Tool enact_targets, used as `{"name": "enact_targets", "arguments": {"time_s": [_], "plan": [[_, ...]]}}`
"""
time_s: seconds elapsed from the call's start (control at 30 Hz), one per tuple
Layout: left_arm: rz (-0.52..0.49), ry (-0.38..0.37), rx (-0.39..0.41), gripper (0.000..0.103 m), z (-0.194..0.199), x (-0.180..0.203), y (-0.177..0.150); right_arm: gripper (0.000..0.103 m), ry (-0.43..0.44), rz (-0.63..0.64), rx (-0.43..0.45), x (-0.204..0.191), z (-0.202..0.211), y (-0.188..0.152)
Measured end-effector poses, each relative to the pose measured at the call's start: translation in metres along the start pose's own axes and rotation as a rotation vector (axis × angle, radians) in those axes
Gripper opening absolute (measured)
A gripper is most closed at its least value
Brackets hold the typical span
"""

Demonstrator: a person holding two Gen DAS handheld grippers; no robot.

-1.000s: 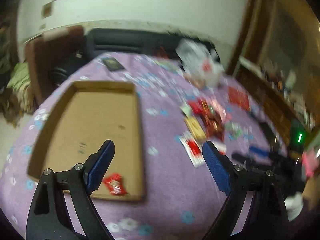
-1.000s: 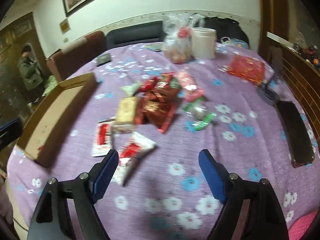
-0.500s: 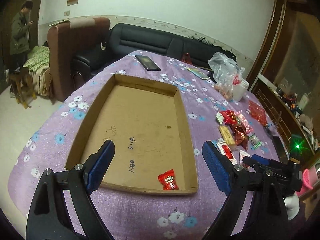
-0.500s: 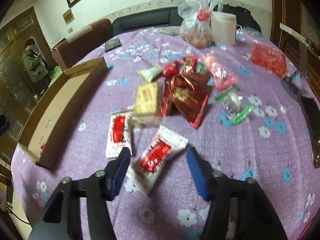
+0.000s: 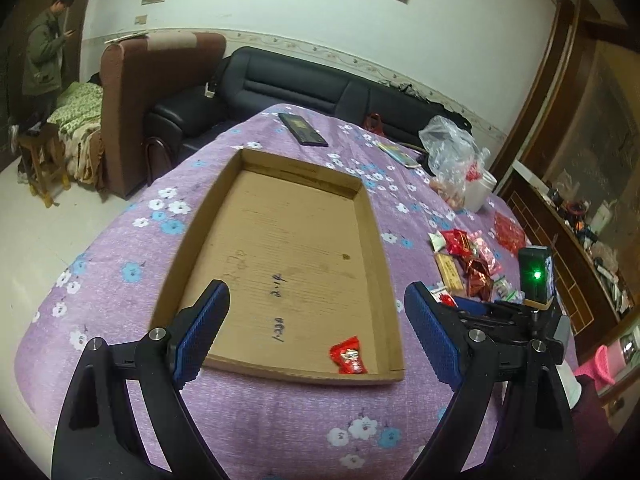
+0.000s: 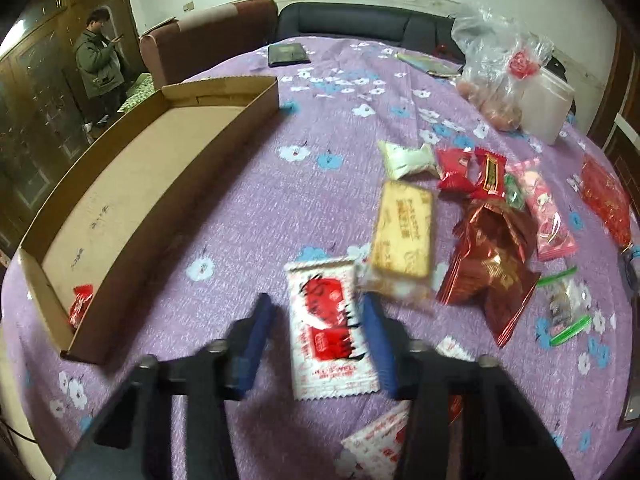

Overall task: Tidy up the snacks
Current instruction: 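Carry the packet over the tray and open the right gripper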

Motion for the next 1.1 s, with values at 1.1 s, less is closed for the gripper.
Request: {"name": "enact_targets", "arguments": {"time_s": [1.1], "plan": [[0.169, 0.068, 0.031, 0.090, 0.017, -0.095, -0.003, 0.039, 0.385, 0.093, 0.030, -0.176, -0.023, 0.044]]}}
Point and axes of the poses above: each gripper's, at about its wrist camera, not at the fingertips, and z roughly against the way its jaws point, x to its right, y to its top, the point moved 7 cm from there along -z, roughly the way its jaws point, and after that the axes turned 13 degrees about y, right-handed, at the moved point
